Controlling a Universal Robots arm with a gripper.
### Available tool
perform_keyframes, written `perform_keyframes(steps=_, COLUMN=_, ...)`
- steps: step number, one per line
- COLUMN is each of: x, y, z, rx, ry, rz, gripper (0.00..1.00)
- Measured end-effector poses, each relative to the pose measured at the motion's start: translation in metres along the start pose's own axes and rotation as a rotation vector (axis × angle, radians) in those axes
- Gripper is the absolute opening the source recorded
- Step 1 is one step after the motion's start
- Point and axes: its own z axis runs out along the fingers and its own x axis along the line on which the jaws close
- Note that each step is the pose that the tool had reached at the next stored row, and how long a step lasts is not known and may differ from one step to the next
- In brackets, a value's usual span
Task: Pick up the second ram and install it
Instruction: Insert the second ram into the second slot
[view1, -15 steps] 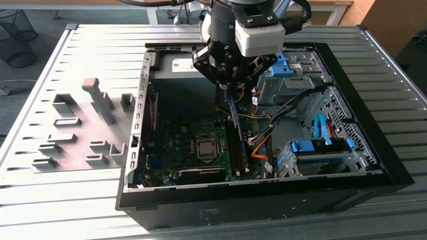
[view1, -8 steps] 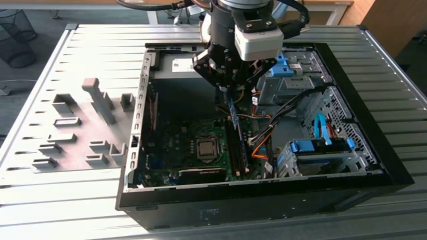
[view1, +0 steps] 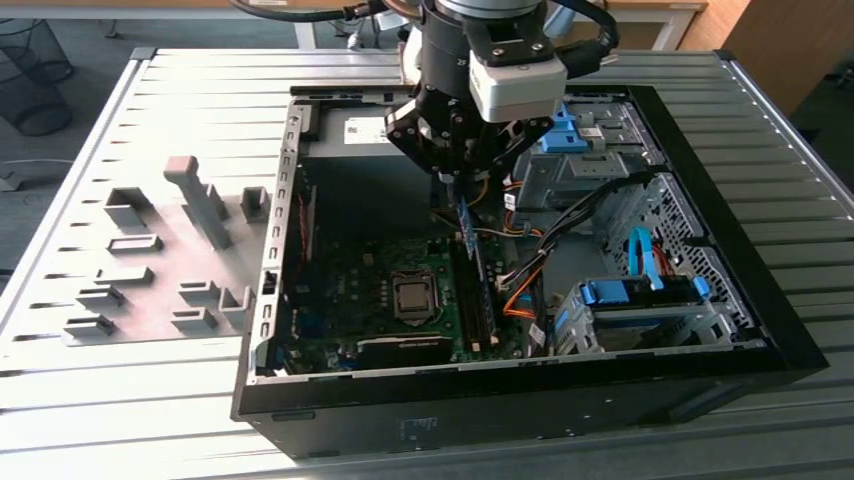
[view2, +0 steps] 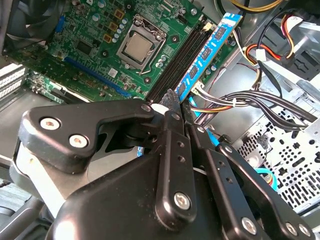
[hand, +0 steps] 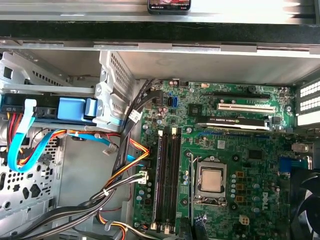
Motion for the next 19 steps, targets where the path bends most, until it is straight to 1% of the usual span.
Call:
perform_keyframes(steps=3, x=0.003, y=0.0002, z=0.0034, rx=-0.0001, ry=-0.0002, rz=0.001, gripper=0.14)
perform_keyframes(steps=6, x=0.0065, y=0.0003, z=0.0088, rx=-0.0001, ry=-0.0005, rz=0.002, gripper=0.14)
perform_keyframes(steps=12, x=0.0068, y=0.0002, z=0.0196, rx=-0.0002, ry=-0.0006, rz=0.004, gripper=0.14)
perform_keyframes(steps=19, x=0.0067, y=0.0002, z=0.0207, rx=-0.0001, ry=-0.0006, rz=0.004, gripper=0.14)
